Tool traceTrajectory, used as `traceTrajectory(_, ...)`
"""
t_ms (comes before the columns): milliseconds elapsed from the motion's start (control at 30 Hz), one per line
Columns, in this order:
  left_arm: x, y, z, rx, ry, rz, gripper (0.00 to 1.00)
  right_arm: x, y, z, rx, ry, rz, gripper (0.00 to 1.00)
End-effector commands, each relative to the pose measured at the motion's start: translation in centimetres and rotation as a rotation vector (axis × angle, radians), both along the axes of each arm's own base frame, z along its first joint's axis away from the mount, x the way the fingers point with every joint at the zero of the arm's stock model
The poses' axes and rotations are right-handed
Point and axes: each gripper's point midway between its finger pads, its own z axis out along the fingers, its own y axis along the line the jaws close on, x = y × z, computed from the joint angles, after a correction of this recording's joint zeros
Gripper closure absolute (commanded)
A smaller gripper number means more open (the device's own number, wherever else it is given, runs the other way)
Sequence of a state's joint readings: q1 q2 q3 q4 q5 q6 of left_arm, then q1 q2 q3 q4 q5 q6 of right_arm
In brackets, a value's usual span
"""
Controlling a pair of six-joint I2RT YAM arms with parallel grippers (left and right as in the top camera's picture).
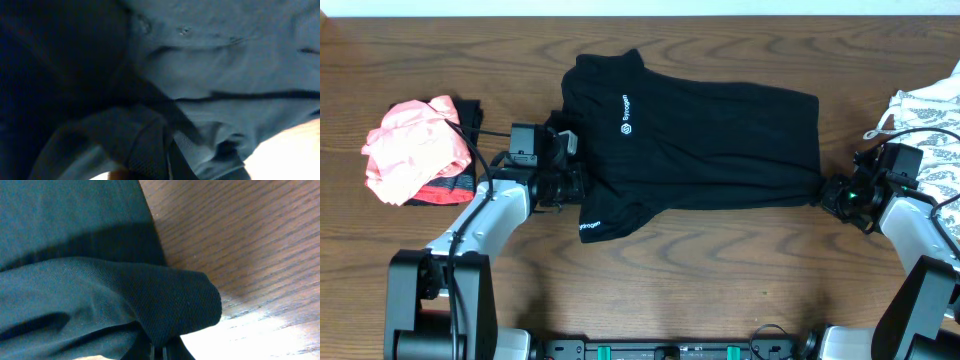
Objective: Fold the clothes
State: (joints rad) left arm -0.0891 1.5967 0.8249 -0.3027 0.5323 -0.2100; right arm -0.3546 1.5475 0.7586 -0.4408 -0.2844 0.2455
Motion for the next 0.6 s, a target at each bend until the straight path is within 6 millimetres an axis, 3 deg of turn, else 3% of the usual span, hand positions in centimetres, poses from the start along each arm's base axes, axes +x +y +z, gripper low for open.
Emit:
traceTrajectory(0, 1.2, -0.9, 3.6, -0.073, -0.078, 0.004, 0.94, 0.4, -0.4, 0.4, 0.009, -0.013, -0.015, 0.98)
traceTrajectory(167, 2.6, 0.8, 7.0, -0.050, -0.180, 0.085, 0.94, 0.5, -0.4, 0.4, 0.009, -0.014, -0.016, 0.99)
traceTrajectory(300, 2.9, 2.8, 7.3, 0.015, -0.193, 0.154, 0.94, 1.3, -0.1, 0.9, 0.022, -0.056, 0.005, 0.99)
traceTrajectory(567, 3.3, 4.9, 7.1, 0.028, -0.191, 0.213, 0.94, 3.6, 0.2, 3.2, 0.056, -0.153, 0.039, 0.99)
